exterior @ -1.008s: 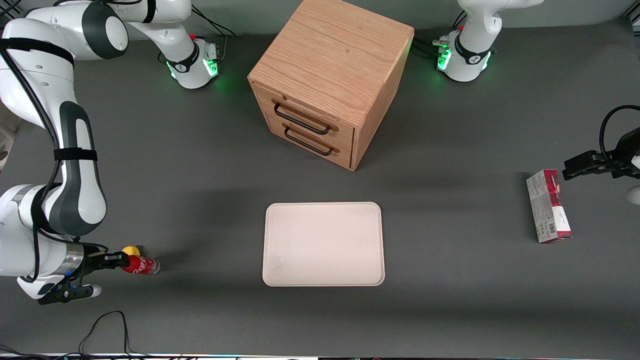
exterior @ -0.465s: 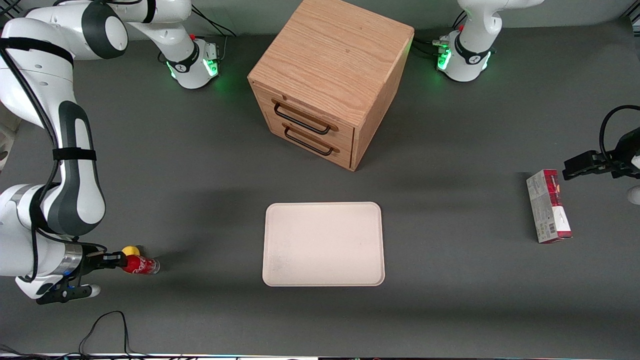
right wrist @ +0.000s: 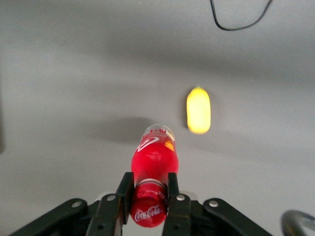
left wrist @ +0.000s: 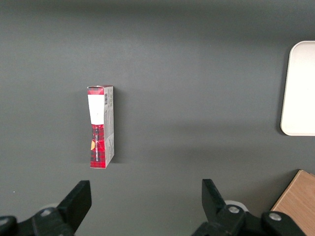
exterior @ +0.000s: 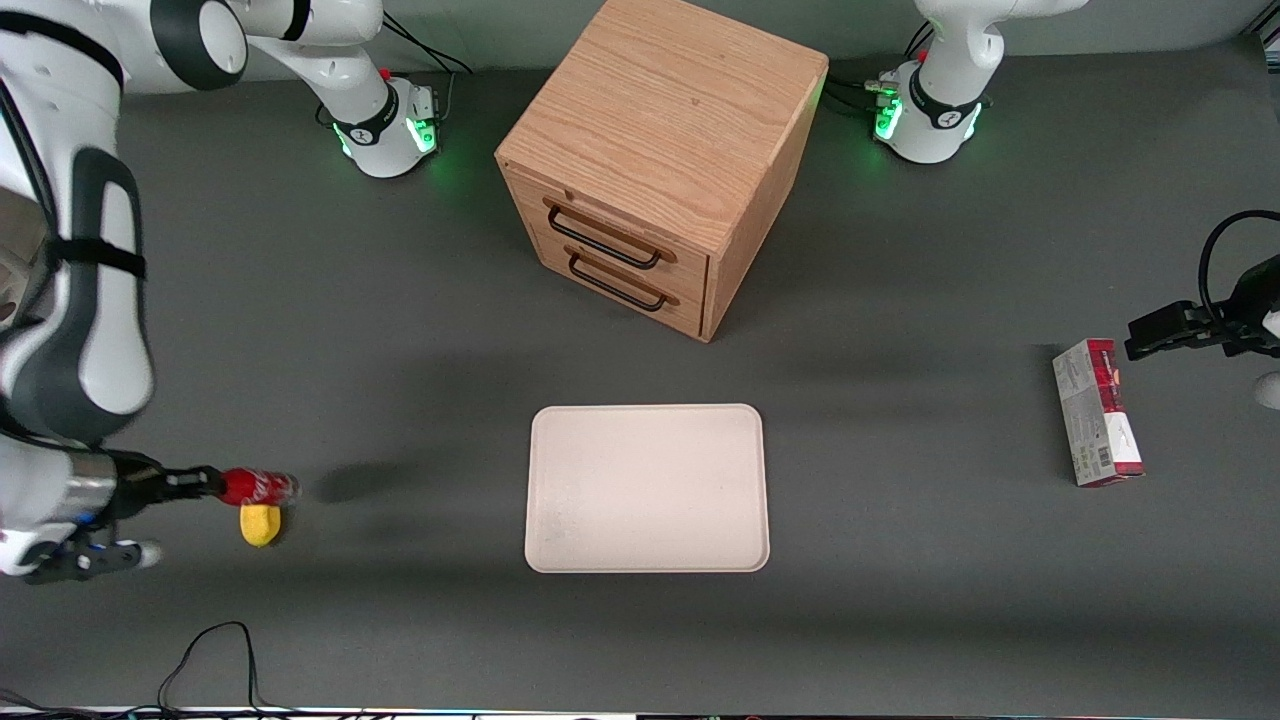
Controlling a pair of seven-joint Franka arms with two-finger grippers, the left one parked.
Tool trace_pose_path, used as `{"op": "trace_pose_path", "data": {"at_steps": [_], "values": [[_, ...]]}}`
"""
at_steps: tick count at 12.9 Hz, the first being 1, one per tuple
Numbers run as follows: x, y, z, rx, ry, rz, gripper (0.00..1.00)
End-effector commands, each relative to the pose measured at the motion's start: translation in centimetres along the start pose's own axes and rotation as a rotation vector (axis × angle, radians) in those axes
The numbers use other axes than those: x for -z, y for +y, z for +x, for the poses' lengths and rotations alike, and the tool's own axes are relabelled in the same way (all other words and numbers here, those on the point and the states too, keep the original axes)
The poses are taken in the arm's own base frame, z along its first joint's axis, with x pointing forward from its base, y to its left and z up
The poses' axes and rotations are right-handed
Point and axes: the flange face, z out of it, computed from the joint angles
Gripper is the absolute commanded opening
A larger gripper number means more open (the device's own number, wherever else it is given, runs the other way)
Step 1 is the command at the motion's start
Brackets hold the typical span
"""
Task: Place coke bottle on tray
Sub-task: 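Lift the red bottle with the right gripper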
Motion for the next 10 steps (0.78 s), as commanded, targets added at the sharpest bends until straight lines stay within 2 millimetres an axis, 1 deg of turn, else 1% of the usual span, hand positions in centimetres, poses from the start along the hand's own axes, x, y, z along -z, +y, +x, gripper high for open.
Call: {"op": "trace_pose_path", "data": {"at_steps": [1, 2, 4, 6, 7, 8, 10], "values": [[8.3, -1.5, -4.4, 0.011, 0.002, -0.011, 0.00], [10.3, -2.0, -6.2, 0.026, 0.004, -0.015, 0.00], [11.3, -2.6, -9.1, 0.026, -0.010, -0.016, 0.00], [11.2, -3.1, -10.7, 0.031, -0.029, -0.015, 0.00], [11.3, -3.7, -10.6, 0.029, -0.028, -0.015, 0.00], [11.4, -4.7, -10.4, 0.038, -0.026, -0.018, 0.00], [11.1, -7.9, -9.6, -0.008, -0.028, -0.026, 0.00]]}}
